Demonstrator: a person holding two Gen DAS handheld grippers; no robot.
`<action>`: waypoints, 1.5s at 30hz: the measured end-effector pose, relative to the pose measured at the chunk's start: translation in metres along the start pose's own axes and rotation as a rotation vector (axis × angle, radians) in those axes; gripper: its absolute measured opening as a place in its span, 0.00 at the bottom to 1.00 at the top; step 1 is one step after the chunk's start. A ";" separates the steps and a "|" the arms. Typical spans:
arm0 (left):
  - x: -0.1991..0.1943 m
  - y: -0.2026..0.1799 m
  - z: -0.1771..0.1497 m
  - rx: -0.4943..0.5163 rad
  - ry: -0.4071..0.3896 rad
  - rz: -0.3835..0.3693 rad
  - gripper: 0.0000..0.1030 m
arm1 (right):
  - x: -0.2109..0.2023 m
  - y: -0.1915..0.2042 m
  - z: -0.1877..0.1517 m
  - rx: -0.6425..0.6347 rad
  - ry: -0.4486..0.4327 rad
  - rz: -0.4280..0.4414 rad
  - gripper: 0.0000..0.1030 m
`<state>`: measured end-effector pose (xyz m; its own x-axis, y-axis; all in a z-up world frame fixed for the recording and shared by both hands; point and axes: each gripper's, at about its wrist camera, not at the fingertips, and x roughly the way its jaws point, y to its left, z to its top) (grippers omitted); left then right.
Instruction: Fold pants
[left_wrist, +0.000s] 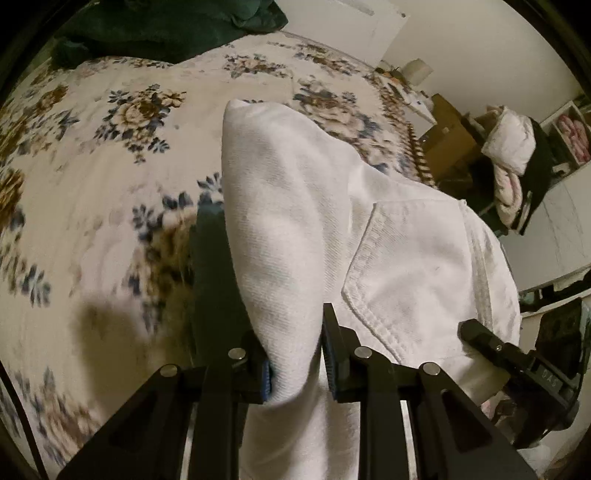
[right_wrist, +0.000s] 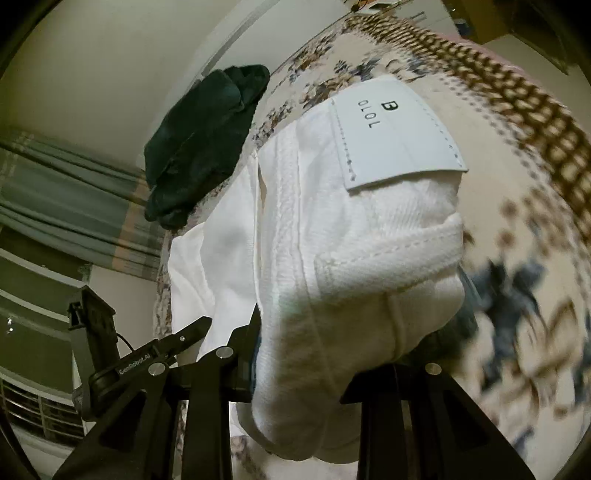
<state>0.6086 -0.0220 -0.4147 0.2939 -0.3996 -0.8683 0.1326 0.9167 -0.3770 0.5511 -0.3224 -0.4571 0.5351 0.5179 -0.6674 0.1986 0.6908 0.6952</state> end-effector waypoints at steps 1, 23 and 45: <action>0.011 0.005 0.007 0.003 0.015 0.020 0.28 | 0.016 -0.004 0.011 0.003 0.018 -0.007 0.30; -0.060 -0.039 -0.039 0.054 -0.075 0.387 0.93 | -0.048 0.075 -0.023 -0.336 -0.042 -0.666 0.99; -0.374 -0.195 -0.166 0.162 -0.356 0.394 0.93 | -0.393 0.276 -0.171 -0.438 -0.282 -0.608 0.99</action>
<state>0.3159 -0.0508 -0.0696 0.6490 -0.0291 -0.7602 0.0836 0.9959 0.0332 0.2546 -0.2492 -0.0486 0.6358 -0.1202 -0.7625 0.2136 0.9766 0.0241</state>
